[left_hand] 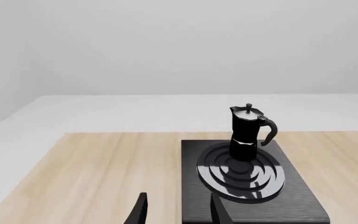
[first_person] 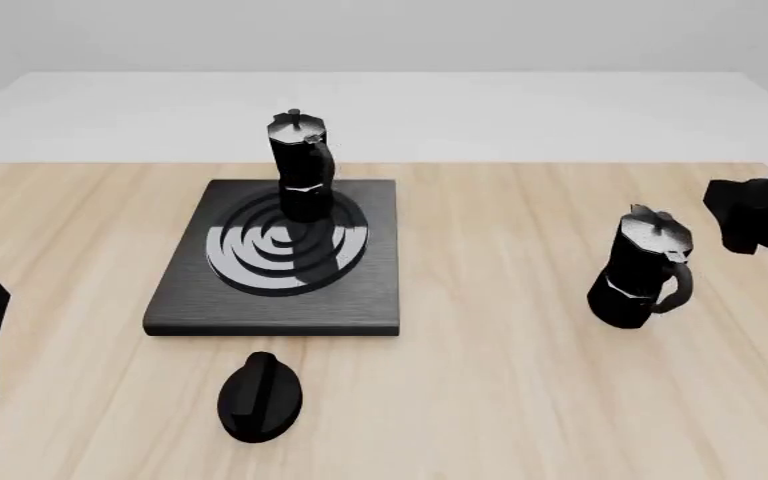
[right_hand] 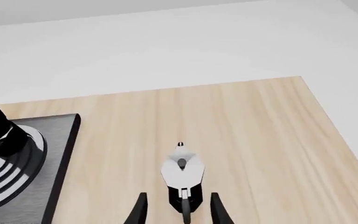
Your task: Put both moka pots on the stove.
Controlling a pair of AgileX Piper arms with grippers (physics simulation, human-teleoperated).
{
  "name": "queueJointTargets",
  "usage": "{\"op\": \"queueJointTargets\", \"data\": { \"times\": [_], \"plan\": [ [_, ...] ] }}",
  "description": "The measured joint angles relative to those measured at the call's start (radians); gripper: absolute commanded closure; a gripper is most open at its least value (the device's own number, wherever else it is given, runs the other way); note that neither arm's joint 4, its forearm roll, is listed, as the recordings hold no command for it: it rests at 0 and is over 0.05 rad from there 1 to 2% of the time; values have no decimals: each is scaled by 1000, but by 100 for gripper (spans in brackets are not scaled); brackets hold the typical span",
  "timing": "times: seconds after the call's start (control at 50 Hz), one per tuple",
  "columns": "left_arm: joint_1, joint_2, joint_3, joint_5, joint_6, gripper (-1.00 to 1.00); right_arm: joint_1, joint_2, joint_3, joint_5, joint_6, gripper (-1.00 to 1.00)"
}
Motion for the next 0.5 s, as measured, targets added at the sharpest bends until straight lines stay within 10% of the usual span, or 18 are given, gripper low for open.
{"op": "queueJointTargets", "data": {
  "times": [0.5],
  "plan": [
    [0, 0, 0, 0, 0, -100, -17, 108, 65, -114, 9, -100]
  ]
}}
